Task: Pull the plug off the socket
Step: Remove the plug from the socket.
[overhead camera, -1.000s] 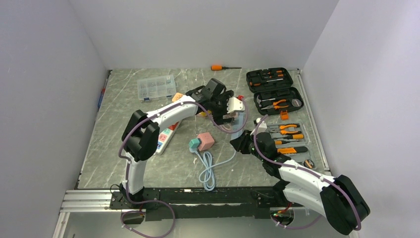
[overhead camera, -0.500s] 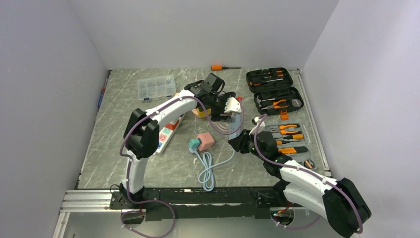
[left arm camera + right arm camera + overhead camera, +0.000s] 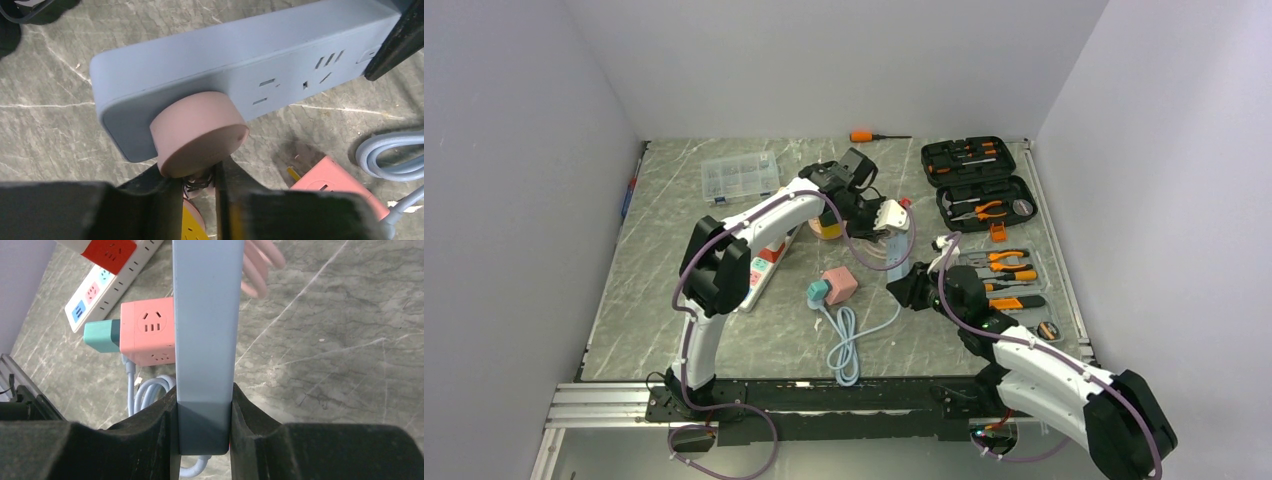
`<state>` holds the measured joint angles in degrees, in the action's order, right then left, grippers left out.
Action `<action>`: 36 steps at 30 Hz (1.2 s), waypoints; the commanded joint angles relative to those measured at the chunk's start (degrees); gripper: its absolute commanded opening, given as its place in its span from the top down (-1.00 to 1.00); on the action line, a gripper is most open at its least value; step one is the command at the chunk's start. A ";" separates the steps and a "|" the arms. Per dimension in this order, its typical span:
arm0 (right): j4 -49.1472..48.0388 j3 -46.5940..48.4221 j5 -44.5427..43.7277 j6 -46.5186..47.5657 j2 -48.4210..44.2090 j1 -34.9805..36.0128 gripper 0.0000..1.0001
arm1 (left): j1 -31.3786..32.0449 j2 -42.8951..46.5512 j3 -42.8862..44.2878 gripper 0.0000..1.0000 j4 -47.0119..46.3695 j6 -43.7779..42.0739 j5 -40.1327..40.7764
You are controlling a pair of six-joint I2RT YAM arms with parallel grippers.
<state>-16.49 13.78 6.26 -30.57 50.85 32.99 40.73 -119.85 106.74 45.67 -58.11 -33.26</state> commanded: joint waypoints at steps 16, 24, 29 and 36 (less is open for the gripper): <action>-16.41 3.94 -0.26 -0.91 7.32 -4.26 -0.21 | -0.04 -0.89 6.83 1.00 6.43 -1.52 -1.40; -20.26 9.59 6.11 -0.49 15.41 -6.14 0.02 | 0.03 -0.24 5.07 1.00 5.67 -2.22 -0.94; -19.70 11.66 9.18 -0.58 18.74 -6.18 0.31 | 0.04 0.50 3.09 1.00 3.42 -1.15 -0.55; -16.61 9.56 3.30 -0.60 17.20 -6.23 1.00 | 0.05 1.41 1.37 1.00 2.75 -1.26 -0.99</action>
<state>-29.65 23.03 11.84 -30.98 69.78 26.57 40.51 -121.34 108.20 49.52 -59.02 -32.03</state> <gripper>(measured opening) 0.346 0.269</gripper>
